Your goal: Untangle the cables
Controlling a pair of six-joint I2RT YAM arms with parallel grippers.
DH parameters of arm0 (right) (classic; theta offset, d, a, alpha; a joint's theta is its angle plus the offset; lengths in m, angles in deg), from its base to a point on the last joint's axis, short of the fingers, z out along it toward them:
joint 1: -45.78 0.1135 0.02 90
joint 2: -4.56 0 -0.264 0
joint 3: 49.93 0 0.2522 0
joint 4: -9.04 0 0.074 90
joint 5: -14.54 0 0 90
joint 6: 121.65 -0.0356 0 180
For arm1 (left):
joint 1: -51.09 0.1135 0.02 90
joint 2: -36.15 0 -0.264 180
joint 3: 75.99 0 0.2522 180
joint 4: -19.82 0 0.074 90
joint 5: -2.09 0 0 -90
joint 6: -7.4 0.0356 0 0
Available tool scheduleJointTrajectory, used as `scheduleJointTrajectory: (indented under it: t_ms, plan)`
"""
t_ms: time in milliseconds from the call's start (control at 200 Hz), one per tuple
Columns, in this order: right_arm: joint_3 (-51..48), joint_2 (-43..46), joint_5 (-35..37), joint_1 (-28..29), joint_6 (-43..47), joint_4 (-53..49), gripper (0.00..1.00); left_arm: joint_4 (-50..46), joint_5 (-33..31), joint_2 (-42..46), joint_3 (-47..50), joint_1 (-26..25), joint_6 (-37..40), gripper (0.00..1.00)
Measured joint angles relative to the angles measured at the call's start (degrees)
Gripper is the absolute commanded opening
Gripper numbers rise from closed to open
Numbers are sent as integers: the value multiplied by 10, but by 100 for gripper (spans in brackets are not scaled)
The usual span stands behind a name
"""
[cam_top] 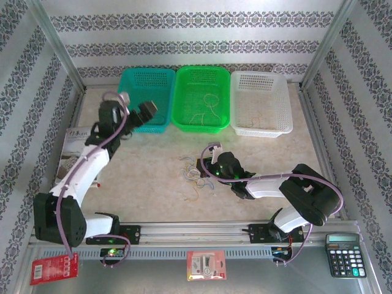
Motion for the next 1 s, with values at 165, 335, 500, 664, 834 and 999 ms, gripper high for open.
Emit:
scheduleJointTrajectory:
  t_ms: [165, 335, 500, 664, 834, 999]
  plan:
    - [0, 10, -4, 0, -2, 0, 0, 22, -10, 13, 81, -94, -57, 89]
    - [2, 25, -9, -4, -3, 0, 0, 86, -29, 3, 112, -156, -99, 84]
    - [6, 33, -13, -4, -4, 0, 0, 145, -42, -41, 126, -189, -130, 80]
    - [8, 38, -15, -7, -5, 0, 0, 180, -50, -63, 138, -218, -148, 77]
    - [10, 39, -15, -7, -7, 0, 0, 219, -61, -70, 148, -226, -167, 69]
    - [12, 39, -15, -7, -14, 0, 0, 249, -70, -81, 149, -232, -179, 65]
